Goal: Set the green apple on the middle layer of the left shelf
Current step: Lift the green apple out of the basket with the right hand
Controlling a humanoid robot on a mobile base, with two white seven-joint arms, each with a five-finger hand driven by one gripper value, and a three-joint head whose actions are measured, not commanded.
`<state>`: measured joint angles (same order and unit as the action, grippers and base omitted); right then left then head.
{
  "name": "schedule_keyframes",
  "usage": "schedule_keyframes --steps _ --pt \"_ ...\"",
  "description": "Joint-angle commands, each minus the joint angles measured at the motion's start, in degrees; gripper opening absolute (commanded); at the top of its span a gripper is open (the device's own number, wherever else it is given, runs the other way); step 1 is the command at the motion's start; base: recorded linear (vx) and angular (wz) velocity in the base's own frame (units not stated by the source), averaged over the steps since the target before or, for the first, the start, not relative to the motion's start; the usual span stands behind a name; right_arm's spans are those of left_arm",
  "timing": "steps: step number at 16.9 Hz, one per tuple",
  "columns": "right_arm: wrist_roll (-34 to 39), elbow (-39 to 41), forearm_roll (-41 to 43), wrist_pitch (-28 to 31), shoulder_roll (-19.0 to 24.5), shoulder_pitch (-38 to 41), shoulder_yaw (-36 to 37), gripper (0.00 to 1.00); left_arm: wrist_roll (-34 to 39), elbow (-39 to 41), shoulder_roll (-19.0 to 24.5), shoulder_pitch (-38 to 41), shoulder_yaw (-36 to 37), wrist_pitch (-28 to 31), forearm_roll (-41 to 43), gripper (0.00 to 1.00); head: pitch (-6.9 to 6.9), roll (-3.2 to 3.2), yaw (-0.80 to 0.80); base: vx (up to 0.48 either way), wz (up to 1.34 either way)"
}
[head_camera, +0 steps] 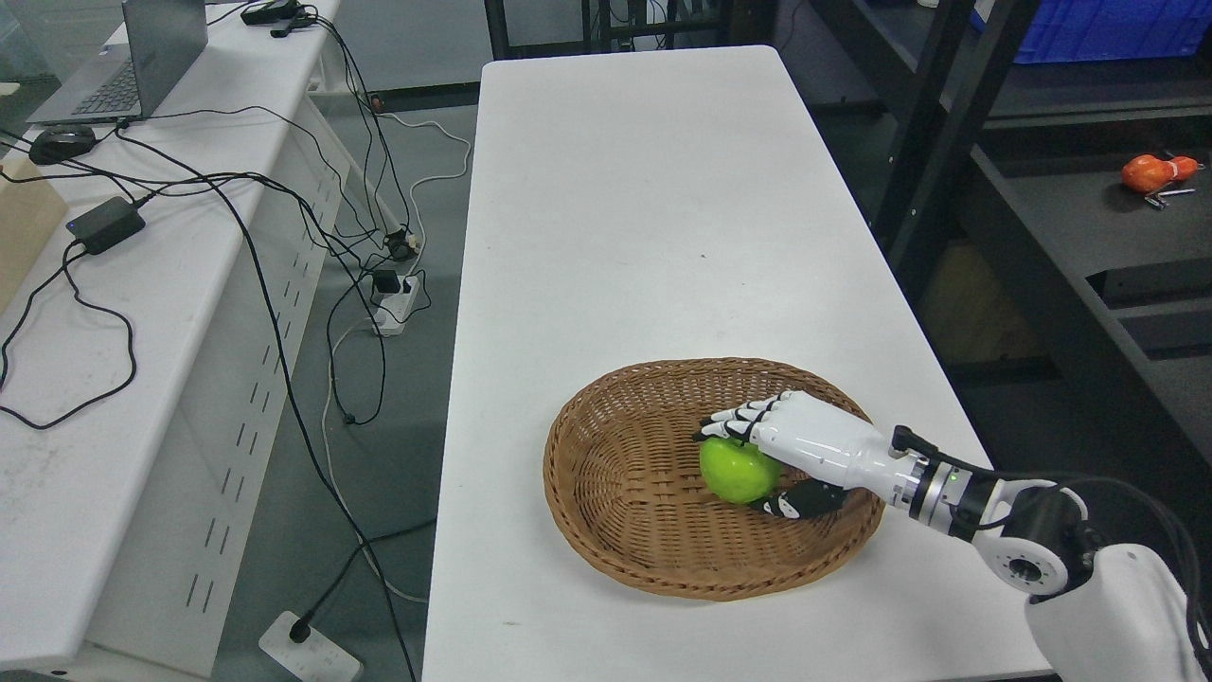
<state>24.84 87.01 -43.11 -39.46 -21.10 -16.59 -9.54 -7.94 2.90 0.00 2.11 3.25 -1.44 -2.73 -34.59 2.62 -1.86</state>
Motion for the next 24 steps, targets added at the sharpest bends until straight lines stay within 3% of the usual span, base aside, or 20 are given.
schedule_keyframes --steps 1,3,4,7,9,15,24 --pt "-1.0 3.3 11.7 1.2 3.9 2.1 19.4 0.00 0.0 0.0 1.0 0.0 0.0 0.0 0.0 1.00 0.00 0.00 0.00 0.000 0.00" --pt "-3.5 3.8 11.6 5.2 9.6 2.3 25.6 0.00 0.0 -0.1 1.0 0.0 0.0 0.0 0.0 1.00 0.00 0.00 0.00 0.000 0.00" --pt "-8.3 4.0 11.5 8.4 11.3 2.5 27.5 0.00 -0.1 0.0 1.0 0.0 0.0 -0.1 0.0 1.00 0.00 0.00 0.00 0.000 0.00" --pt "-23.0 4.7 11.4 16.7 11.9 6.0 27.8 0.00 -0.1 0.0 1.0 0.0 0.0 0.0 0.0 1.00 0.00 0.00 0.00 -0.022 0.04" --pt "-28.0 5.9 11.4 18.8 12.7 9.0 27.8 0.00 -0.1 0.0 1.0 0.0 0.0 -0.1 0.0 1.00 0.00 0.00 0.00 -0.111 0.10" --pt "-30.6 6.9 11.4 19.0 17.6 14.1 29.4 0.00 0.0 0.0 1.0 0.0 0.0 -0.1 0.0 1.00 0.00 0.00 0.00 -0.341 0.02" --pt "-31.4 6.9 11.4 18.7 18.2 16.1 29.3 0.00 0.0 0.0 1.0 0.0 0.0 0.0 0.0 1.00 0.00 0.00 0.00 -0.505 0.14"
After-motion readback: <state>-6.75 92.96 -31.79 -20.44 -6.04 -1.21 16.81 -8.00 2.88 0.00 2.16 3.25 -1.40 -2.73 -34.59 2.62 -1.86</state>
